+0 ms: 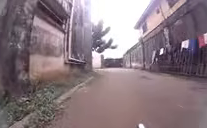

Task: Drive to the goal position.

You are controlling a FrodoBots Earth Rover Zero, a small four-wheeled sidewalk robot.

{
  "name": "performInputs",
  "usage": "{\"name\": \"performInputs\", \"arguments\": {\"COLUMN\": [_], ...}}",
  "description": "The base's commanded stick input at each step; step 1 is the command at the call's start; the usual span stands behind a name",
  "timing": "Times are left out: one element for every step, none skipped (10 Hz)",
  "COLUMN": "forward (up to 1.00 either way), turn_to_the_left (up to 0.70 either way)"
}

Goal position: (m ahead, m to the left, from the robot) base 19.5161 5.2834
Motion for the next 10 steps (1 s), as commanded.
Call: {"name": "performInputs", "arguments": {"forward": [0.70, 0.70, 0.70, 0.70, 0.70, 0.70, 0.70, 0.70, 0.70, 0.70], "turn_to_the_left": [0.00, 0.00, 0.00, 0.00, -0.35, -0.35, -0.35, -0.35, -0.35, -0.35]}}
